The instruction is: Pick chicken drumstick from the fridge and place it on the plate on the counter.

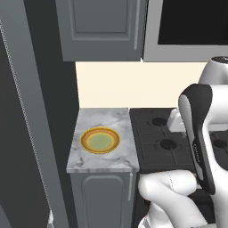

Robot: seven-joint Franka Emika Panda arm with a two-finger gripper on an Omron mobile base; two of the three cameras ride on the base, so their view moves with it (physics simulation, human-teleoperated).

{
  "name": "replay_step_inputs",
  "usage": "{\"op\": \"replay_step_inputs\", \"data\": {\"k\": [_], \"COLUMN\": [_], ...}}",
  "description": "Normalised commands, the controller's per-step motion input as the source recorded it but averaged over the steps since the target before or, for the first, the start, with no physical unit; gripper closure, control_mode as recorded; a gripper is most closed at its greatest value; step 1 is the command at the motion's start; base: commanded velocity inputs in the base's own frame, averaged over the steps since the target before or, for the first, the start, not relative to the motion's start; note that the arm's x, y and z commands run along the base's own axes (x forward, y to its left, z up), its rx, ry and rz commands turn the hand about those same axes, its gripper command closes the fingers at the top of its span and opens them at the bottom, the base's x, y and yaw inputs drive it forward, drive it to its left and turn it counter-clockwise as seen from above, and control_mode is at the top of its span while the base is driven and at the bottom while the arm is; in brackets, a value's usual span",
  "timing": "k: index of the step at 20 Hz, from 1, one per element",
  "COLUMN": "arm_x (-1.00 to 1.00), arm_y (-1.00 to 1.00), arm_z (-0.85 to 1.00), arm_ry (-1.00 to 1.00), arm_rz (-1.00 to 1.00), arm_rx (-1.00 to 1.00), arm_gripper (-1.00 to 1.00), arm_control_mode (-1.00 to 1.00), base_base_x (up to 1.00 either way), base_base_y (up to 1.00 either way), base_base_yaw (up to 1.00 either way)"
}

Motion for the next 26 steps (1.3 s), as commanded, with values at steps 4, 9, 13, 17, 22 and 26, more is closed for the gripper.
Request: {"op": "replay_step_inputs", "data": {"k": [4, 9, 13, 17, 22, 26], "arm_x": [0.19, 0.52, 0.58, 0.55, 0.58, 0.44], "arm_y": [0.21, 0.47, 0.40, 0.36, 0.32, 0.30], "arm_z": [-0.12, -0.24, -0.18, -0.21, -0.35, -0.49], "arm_ry": [0.03, 0.12, 0.16, 0.14, 0.07, 0.00], "arm_rz": [0.05, 0.21, 0.28, 0.25, 0.20, 0.16], "arm_rx": [0.00, 0.00, 0.02, 0.02, 0.00, 0.00], "arm_gripper": [1.00, 1.00, 1.00, 1.00, 1.00, 1.00], "arm_control_mode": [-1.00, -1.00, -1.00, -1.00, -1.00, -1.00], "base_base_x": [0.11, 0.00, 0.00, 0.00, 0.00, 0.00], "base_base_y": [0.11, 0.00, 0.00, 0.00, 0.00, 0.00], "base_base_yaw": [0.04, 0.00, 0.00, 0.00, 0.00, 0.00]}}
